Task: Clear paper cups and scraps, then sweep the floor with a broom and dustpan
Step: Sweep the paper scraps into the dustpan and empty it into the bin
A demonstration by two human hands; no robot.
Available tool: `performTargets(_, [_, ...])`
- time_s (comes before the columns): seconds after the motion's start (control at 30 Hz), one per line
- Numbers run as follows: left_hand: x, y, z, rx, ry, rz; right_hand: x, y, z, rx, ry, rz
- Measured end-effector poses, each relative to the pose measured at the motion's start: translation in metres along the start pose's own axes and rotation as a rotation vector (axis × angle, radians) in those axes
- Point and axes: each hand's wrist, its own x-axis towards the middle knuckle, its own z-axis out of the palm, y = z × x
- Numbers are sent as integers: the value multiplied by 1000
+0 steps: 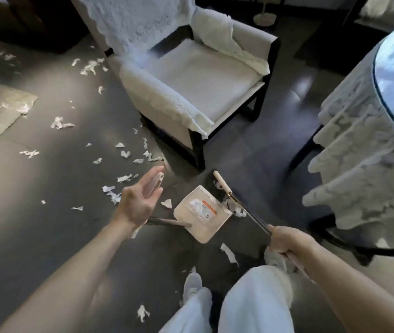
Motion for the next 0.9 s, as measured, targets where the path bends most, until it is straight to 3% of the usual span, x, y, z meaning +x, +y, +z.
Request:
performTargets(0.23, [-45,-54,-67,-43,51,40,-41,-65,71,176,-45,27])
performTargets(0.5, [-108,-104,-98,4,48,87,-87,-68,127,129,-88,-26])
performTargets(0.67, [-125,-124,-114,69,-20,119,-126,-63,146,271,31,55])
performTargets(0.9, [-121,-141,-145,198,-20,179,-154,-80,164,394,46,211])
